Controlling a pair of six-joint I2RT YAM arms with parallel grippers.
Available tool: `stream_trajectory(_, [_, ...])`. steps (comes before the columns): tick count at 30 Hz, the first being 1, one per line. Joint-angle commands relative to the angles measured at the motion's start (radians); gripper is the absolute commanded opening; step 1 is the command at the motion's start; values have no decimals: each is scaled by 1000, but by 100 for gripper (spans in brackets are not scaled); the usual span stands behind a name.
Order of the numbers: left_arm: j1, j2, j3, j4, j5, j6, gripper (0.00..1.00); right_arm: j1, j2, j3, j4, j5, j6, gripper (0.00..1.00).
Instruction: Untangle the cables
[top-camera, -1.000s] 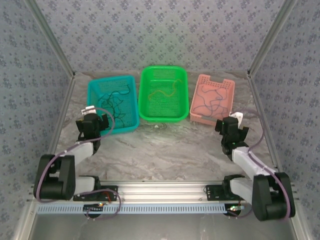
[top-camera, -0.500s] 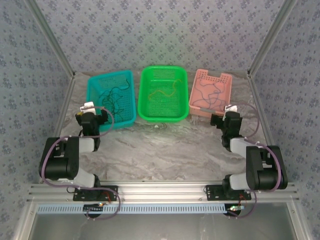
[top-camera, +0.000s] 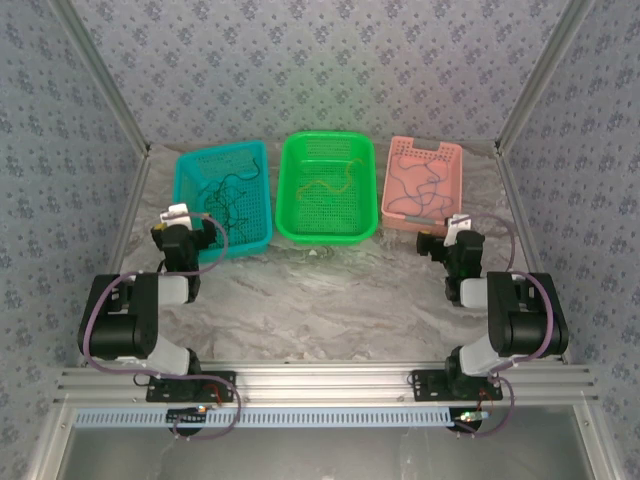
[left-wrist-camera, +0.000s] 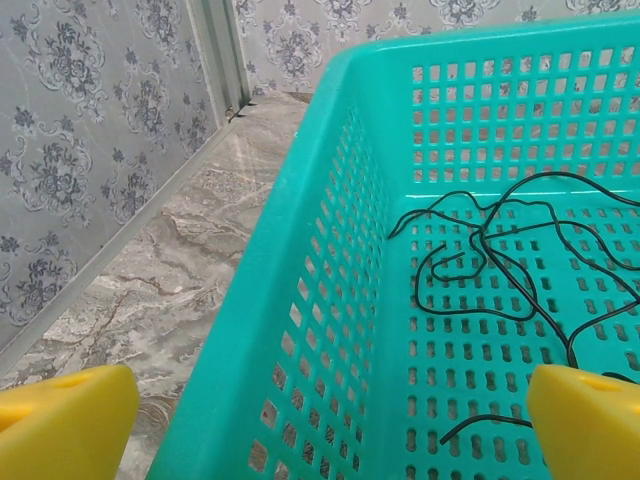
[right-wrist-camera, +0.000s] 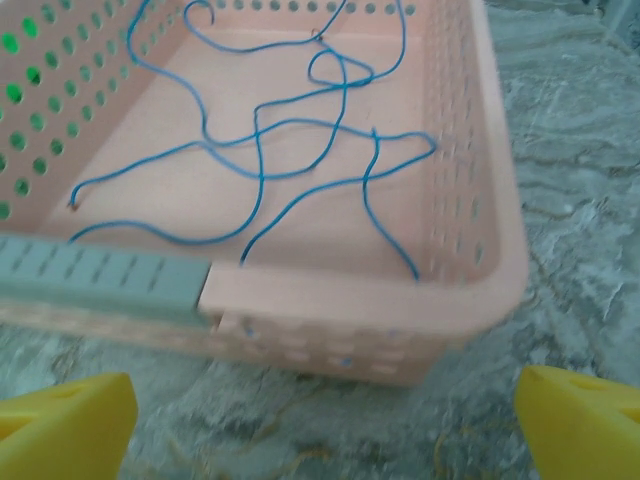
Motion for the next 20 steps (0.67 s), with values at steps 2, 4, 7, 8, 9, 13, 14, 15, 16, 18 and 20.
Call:
stream_trajectory(2, [3,24,-33,-5,38,-6,99,1,14,35,26,-12,-33,99])
stream_trajectory(4, [3,24,-27,-14,35,-8,99,4,13,61,-27,23,-23,99])
stream_trajectory(7, [2,26,-19,-28,31,-8,99,17,17,58,-9,62,-24,99])
stream_trajectory(8, [2,26,-17,-29,30,-7,99,18,15,59,-24,63,-25,99])
stream_trajectory(9, [2,26,-17,-29,29,-8,99,18,17,58,-12,63,-24,99])
stream_trajectory(13, [3,26,-16,-32,29,-7,99,18,16,59,-17,62,-25,99])
stream_trajectory(14, [3,26,-16,-33,28,-8,99,18,16,60,-19,63,-25,99])
stream_trajectory(15, [3,26,-15,-33,27,-8,99,16,16,63,-20,60,-23,99])
stream_trajectory(16, [3,26,-14,-33,27,-7,99,17,16,62,-20,60,-23,99])
stream_trajectory(18, [3,26,-15,-35,27,-7,99,16,16,60,-19,62,-25,99])
stream_trajectory(20, [2,27,-14,-35,27,-8,99,16,16,58,-18,61,-23,99])
